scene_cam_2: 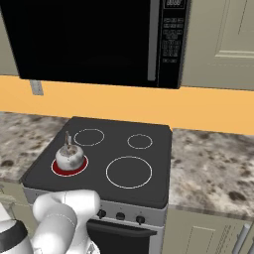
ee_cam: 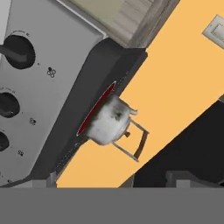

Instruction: The kettle is done boiling. Turn off the stove, then wait for 300 timesteps before moving the kettle to the dining table.

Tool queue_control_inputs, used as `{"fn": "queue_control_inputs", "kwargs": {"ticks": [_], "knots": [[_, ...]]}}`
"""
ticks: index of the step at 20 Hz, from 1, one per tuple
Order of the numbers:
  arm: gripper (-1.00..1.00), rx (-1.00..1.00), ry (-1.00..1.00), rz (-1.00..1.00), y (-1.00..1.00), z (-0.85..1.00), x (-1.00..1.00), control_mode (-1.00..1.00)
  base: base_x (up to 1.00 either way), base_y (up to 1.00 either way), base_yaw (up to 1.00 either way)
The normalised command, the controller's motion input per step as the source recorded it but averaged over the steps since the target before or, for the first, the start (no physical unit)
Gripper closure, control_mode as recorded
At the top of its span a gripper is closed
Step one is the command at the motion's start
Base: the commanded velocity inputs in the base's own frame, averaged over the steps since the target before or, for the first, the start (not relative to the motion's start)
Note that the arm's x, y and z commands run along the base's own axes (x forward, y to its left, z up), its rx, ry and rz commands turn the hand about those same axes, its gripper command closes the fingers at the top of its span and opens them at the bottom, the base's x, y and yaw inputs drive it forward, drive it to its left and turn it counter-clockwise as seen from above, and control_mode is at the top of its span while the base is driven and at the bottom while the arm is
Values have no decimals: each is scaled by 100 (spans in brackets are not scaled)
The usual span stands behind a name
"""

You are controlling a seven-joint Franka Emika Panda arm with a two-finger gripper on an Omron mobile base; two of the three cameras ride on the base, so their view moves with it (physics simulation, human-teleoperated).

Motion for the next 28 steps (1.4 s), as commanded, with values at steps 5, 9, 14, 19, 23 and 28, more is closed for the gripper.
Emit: {"fn": "queue_control_inputs", "kwargs": {"ticks": [5, 9, 14, 19, 23, 28], "knots": [[-100, -14, 0, 0, 0, -37, 0, -100, 0, 0, 0], [-100, -14, 0, 0, 0, -37, 0, -100, 0, 0, 0], [-100, -12, 3, 0, -2, -29, 1, -100, 0, 0, 0], [-100, -13, 5, 0, -14, -18, 2, -100, 0, 0, 0], [-100, -9, 4, 0, -20, 0, 0, -100, 0, 0, 0], [-100, -13, 7, 0, -10, 18, 0, -100, 0, 0, 0]]}}
